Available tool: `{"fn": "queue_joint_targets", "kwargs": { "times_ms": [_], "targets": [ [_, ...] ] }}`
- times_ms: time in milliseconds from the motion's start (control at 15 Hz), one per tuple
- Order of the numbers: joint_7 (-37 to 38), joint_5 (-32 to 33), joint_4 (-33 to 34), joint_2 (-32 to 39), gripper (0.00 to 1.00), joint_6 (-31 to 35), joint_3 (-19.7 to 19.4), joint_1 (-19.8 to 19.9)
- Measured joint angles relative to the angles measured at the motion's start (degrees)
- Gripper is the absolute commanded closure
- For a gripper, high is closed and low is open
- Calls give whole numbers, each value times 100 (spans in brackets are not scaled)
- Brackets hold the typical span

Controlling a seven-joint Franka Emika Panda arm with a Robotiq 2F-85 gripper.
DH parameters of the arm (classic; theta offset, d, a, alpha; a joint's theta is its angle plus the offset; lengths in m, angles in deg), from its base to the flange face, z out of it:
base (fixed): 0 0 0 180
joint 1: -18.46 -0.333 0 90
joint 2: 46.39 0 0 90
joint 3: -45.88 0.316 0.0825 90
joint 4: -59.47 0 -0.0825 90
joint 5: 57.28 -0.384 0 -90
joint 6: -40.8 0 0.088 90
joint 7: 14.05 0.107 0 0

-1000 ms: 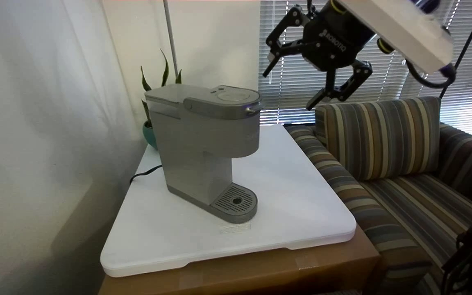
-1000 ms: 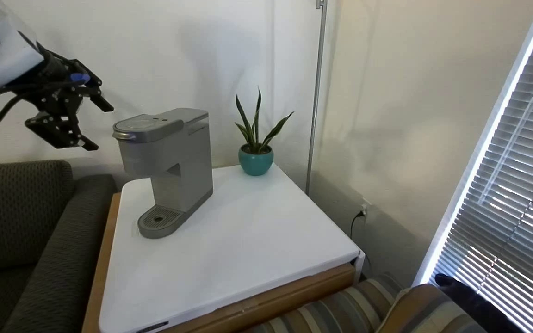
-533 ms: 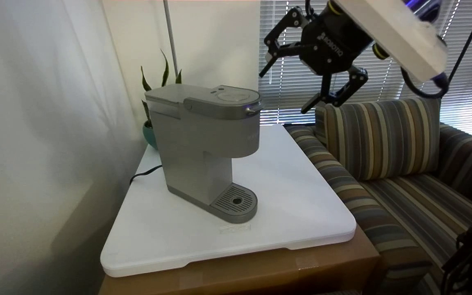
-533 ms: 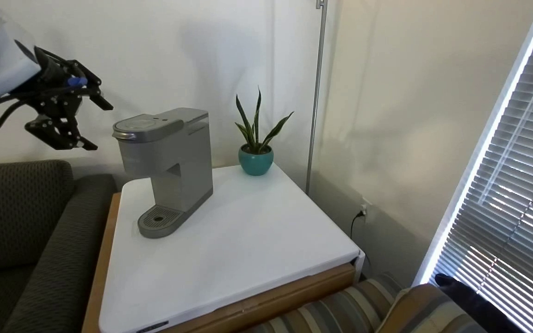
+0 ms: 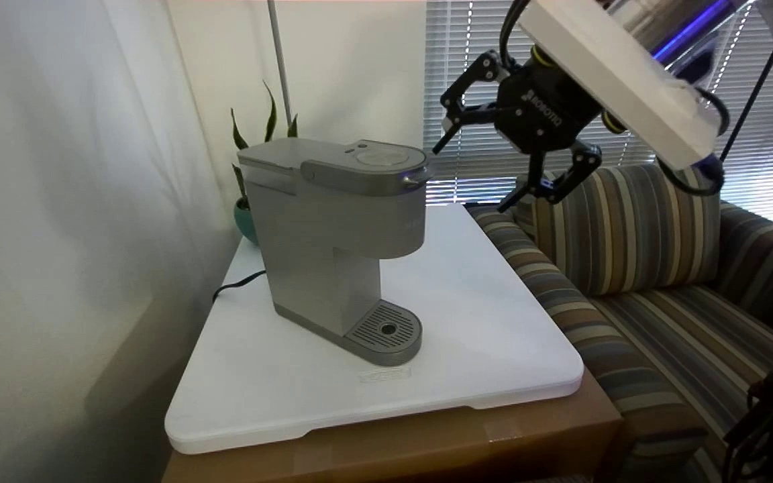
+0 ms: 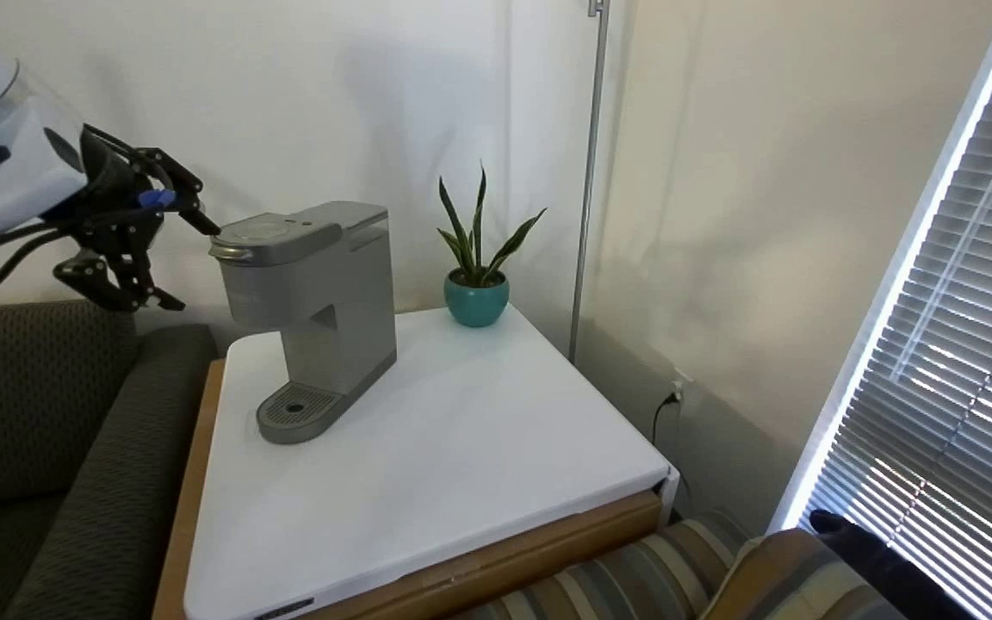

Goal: Open the grey coffee maker

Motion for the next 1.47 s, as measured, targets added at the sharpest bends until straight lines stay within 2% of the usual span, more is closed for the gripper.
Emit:
{"fn": "queue_joint_targets", "kwargs": {
  "times_ms": [133, 267, 933, 1467],
  "targets": [
    [-211, -221, -21, 87, 0, 290, -290, -238],
    [-297, -278, -18, 224, 0, 472, -409, -349],
    [-244, -377, -3, 250, 0, 562, -420, -372],
    [239, -149, 282, 206, 0, 618, -322, -420]
  ]
}}
